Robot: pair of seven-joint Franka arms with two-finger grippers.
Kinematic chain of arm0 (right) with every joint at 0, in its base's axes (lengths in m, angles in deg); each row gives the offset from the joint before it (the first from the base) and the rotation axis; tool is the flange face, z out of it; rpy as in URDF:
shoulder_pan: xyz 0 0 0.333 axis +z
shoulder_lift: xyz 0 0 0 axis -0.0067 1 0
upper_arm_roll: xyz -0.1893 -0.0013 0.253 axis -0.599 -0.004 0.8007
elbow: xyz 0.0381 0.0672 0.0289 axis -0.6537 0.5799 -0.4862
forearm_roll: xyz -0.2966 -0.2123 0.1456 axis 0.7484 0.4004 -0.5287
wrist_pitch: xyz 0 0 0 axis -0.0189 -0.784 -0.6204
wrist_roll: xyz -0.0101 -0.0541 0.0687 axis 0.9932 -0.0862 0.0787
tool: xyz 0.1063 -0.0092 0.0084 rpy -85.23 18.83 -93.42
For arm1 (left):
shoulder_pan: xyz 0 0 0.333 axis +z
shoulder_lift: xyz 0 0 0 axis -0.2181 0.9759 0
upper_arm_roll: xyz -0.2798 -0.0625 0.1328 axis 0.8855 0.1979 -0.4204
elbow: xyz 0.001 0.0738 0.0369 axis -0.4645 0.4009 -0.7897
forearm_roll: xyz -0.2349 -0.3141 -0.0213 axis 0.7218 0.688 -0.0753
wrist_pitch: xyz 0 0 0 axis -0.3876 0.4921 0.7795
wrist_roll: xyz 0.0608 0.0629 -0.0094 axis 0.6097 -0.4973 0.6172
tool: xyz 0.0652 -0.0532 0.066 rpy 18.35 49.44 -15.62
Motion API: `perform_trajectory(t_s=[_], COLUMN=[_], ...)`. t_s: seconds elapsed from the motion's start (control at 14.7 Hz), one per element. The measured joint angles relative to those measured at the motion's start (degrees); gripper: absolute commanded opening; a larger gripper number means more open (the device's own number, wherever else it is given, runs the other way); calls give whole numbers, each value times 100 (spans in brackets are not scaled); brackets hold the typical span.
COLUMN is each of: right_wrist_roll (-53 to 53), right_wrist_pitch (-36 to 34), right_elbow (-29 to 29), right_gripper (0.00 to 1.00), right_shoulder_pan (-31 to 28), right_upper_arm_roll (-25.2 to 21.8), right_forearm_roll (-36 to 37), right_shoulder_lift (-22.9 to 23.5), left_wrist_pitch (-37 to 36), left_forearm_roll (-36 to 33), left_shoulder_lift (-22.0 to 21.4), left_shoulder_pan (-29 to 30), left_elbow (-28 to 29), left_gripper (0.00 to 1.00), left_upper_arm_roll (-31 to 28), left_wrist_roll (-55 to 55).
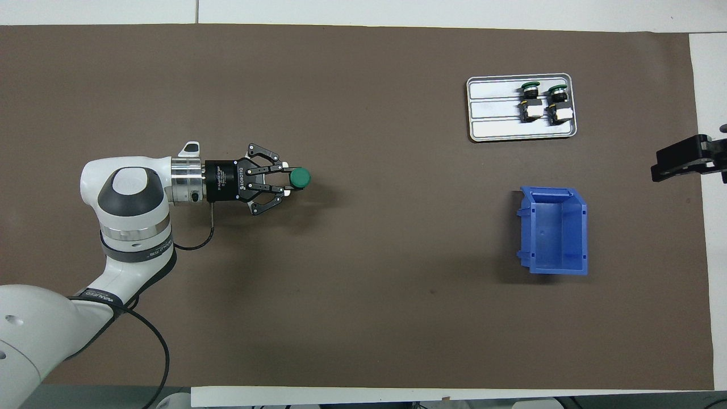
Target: Place and press button with both arms
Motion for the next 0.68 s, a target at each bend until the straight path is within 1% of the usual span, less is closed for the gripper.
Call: perform_trajectory(t_s=[0.2, 0.68], right_wrist_roll=[0, 0], right_wrist_pitch=[0, 0], right_elbow=[0, 0], right_gripper=[99, 99], right_shoulder_pan=[0, 0], right_upper_arm_roll=[0, 0], right_forearm_roll=[0, 0], right_shoulder_lift=[0, 0], left_wrist_pitch=[134, 143], left_forearm_roll=[497, 586], left_shoulder_lift=[148, 293], left_shoulder_pan=[-148, -125], left_elbow=[1, 1], left_gripper=[0, 0], left_upper_arm_roll=[1, -30], left_wrist_roll=[183, 312])
